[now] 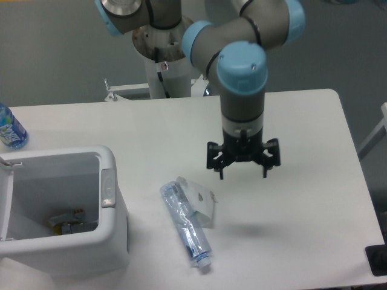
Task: Place the trash in the trash can
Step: 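Lower the open gripper over the clear plastic wrapper beside the bottle, then close the gripper on the clear plastic wrapper and lift it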
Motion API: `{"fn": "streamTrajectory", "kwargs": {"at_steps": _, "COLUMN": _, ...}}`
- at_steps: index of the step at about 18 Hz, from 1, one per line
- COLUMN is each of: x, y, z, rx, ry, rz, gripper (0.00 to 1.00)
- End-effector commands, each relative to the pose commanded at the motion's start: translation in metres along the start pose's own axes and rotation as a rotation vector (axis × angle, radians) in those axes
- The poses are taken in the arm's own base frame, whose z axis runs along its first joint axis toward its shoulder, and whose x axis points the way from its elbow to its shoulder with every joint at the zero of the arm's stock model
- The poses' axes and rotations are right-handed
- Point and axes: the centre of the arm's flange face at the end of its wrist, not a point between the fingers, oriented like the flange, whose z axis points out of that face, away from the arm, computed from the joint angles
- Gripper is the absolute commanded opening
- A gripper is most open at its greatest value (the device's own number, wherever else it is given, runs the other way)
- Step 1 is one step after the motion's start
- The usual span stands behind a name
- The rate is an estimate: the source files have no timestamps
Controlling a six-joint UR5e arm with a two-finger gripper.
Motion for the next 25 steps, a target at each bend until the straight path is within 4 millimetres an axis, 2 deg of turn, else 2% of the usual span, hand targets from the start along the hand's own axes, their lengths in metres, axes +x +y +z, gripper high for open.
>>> {"fn": "streamTrajectory", "kwargs": {"at_steps": 5, "x": 0.016, "y": 0.004, "z": 0.028, "rx": -0.011, "ry": 0.096, "rz": 0.006, "gripper": 1.00}}
{"fn": "streamTrajectory", "kwargs": {"at_steps": 8, "x": 0.018, "y": 0.006, "z": 0.046, "rx": -0.037, "ry": 0.115, "rz": 0.006, "gripper": 1.00}}
{"fn": "streamTrajectory", "kwargs": {"at_steps": 10, "x": 0.030, "y": 0.002, "z": 0.061, "rx": -0.054, "ry": 0.133, "rz": 0.021, "gripper": 1.00}}
{"fn": "streamTrajectory", "kwargs": {"at_steps": 18, "x": 0.045, "y": -0.011, "z": 0.093, "rx": -0.035, "ry": 0.159, "rz": -0.018, "gripper": 1.00}}
{"fn": "streamTrajectory", "kwargs": {"at_steps": 20, "x": 0.045, "y": -0.012, "z": 0.094, "rx": -0.034, "ry": 0.158, "rz": -0.020, "gripper": 1.00}}
{"fn": "streamTrajectory", "kwargs": {"at_steps": 24, "x": 0.045, "y": -0.005, "z": 0.099, "rx": -0.049, "ry": 0.147, "rz": -0.018, "gripper": 0.65}}
{"fn": "streamTrajectory", "kwargs": {"at_steps": 25, "x": 0.045, "y": -0.004, "z": 0.098, "rx": -0.052, "ry": 0.140, "rz": -0.013, "gripper": 0.59}}
